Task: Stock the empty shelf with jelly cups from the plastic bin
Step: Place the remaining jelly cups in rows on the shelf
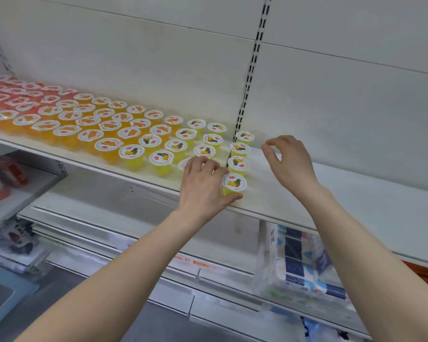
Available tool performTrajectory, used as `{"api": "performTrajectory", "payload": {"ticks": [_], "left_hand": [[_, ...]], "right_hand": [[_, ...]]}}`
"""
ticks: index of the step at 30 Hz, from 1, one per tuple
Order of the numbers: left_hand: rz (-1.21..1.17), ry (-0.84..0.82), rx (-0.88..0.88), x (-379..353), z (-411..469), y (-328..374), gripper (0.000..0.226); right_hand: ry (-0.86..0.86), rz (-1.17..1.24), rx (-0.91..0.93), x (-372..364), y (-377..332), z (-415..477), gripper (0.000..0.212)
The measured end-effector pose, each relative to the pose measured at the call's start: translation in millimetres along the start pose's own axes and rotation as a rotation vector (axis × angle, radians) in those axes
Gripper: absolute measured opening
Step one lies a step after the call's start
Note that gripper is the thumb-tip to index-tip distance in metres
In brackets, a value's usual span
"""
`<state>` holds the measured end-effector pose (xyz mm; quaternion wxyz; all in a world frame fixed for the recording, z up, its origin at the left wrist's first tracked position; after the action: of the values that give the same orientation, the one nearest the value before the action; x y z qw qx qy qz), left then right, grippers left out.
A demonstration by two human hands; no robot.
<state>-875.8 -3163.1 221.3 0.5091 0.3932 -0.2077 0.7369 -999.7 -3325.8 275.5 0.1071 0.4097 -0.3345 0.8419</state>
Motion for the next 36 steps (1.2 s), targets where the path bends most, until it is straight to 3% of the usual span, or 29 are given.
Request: {"api": "performTrajectory", "payload": {"ticks": [11,17,26,36], "left_hand": [[0.100,-0.067,-0.074,0,0,-1,0.074],[0.078,0.046,-0.111,30,5,-36,0.063],[0.280,0.060,0.039,86,-1,-191,0.050],[0.427,-0.041,0.291,155,-84,-386,0.050]], "right_hand": [[-0.014,-0.091,0.114,-9,-25,16,0.039],[-0.027,-0.191,0.255,-26,-64,30,0.038],[-0.061,-0.219,0.556,-96,-185,41,0.047],[-0.178,-0.143,0.740,-227,-352,30,0.050]]}}
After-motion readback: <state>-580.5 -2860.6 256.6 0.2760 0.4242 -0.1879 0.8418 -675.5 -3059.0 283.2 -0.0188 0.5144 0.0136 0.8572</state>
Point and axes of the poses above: each hand's wrist, its own z-axis towards the middle knuckle, its own x-axis out of the back of the hand, y = z × x, the point moved 4 cm from there along z, towards the middle knuckle, and after that the axes turned 7 degrees about z, right-handed, at the moved point
